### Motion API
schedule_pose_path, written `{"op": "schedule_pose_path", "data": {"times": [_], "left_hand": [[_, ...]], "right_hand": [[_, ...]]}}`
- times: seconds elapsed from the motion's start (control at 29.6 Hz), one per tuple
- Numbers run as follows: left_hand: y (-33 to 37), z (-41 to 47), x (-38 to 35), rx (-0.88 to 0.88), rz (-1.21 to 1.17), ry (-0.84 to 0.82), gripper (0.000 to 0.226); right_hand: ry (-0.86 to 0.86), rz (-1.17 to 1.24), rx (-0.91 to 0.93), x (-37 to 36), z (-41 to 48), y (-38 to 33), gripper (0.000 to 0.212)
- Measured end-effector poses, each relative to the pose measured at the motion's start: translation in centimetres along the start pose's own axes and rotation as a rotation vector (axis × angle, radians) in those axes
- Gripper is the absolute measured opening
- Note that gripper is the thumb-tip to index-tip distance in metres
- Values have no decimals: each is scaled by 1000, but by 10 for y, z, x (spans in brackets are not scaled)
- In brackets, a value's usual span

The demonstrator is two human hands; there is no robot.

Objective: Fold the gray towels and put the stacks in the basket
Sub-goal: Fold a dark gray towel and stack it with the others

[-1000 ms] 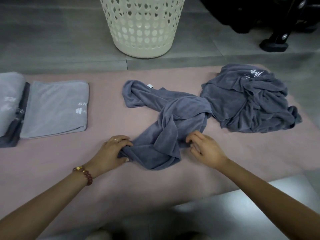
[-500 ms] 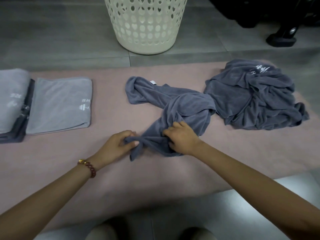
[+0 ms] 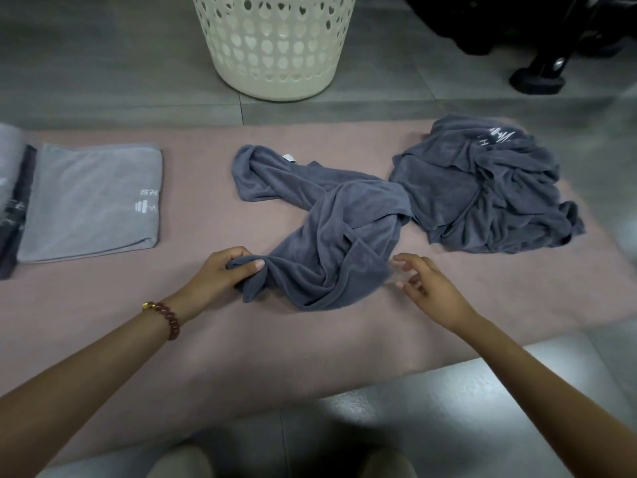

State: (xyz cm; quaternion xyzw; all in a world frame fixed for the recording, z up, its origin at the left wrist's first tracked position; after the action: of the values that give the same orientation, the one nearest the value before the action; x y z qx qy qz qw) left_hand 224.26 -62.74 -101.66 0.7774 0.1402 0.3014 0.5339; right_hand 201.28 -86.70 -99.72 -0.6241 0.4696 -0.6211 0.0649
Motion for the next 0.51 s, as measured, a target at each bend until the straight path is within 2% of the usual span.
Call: {"op": "schedule_pose_path", "data": {"times": [0.1,0.2,0.27,0.34,0.44,0.51], "left_hand": [[1,-1,-1,21,-27,-5,22],[-6,-4,-1,100,-137,-20,24],[-11,-7,-3,134,-198,-51,26],[-10,-9,-4,141,-234,-57,27],[-10,-9,7,150,-275,91,23],[-13,-9,15,168,-346,181,20]], "right_hand": [[-42,118,9,-17,14,-15,48],[-88,77,2,-34,35,-27,48],[-44,33,-38,-36,45,-30,38],[49,92,-20,-27,49,-44,25],[295,556,-69,8,44,-45,19],[520,844,-132,39,35,-24,25]]}}
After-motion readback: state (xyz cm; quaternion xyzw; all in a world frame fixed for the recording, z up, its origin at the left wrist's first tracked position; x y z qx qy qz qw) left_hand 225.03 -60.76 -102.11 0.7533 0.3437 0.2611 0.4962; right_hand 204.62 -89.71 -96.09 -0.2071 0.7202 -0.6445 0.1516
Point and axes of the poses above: each hand's wrist, its own z-axis towards the middle knuckle, its own x-axis out of the back of the hand, y = z × x, the point moved 10 cm from there along z, towards the middle knuckle, and after that the axes turned 7 degrees about z, right-handed, at the moved point
